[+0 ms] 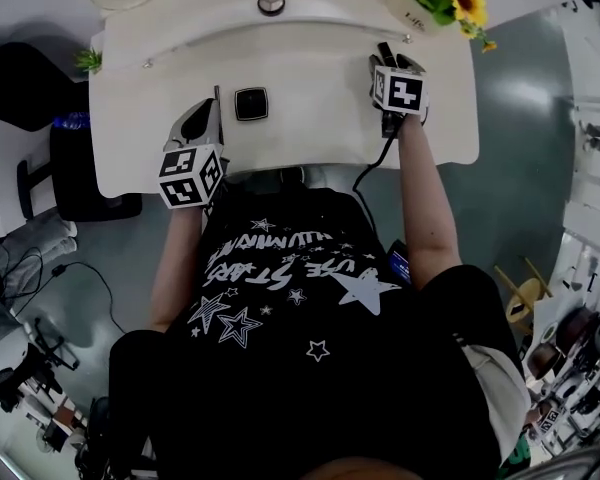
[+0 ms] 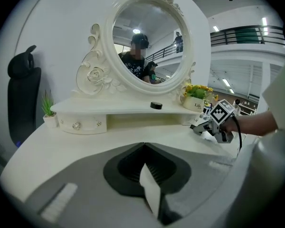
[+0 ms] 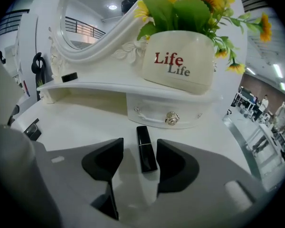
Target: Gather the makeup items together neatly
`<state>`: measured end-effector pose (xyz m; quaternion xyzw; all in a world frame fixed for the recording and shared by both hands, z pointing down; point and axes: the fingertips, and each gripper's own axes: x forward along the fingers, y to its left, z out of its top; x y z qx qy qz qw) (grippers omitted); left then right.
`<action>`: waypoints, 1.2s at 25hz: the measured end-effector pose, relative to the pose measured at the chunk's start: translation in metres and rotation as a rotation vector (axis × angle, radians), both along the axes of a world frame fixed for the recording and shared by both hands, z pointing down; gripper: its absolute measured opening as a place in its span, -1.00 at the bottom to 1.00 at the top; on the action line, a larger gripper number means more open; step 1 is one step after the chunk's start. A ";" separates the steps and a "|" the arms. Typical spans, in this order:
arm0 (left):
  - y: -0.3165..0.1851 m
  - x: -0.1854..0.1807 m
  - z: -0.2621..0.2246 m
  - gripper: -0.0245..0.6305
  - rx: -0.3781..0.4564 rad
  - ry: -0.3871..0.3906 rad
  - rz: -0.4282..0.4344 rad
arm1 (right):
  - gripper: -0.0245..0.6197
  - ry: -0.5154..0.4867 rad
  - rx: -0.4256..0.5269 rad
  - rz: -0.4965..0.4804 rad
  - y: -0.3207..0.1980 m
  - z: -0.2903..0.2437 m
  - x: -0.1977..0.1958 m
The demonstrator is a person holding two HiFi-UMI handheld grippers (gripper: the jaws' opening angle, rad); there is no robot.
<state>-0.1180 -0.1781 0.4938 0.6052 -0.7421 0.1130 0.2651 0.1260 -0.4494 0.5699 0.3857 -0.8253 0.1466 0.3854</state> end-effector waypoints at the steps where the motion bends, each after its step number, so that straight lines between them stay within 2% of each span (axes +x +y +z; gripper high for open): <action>1: 0.000 0.000 0.001 -0.93 -0.005 0.000 -0.002 | -0.18 0.005 -0.004 -0.003 -0.002 0.002 0.001; 7: -0.004 0.001 0.005 -0.93 -0.017 0.003 -0.021 | -0.51 0.024 -0.024 -0.020 -0.008 0.007 0.001; 13: 0.000 0.001 0.008 -0.93 -0.031 0.006 -0.022 | -0.52 0.008 -0.046 0.008 -0.008 0.008 0.001; 20: 0.008 -0.011 0.001 -0.93 -0.026 -0.005 -0.003 | -0.52 -0.032 -0.039 0.089 0.003 -0.005 -0.002; 30: 0.033 -0.038 -0.008 -0.93 -0.002 0.008 0.059 | -0.53 -0.111 -0.009 0.121 0.064 -0.039 -0.046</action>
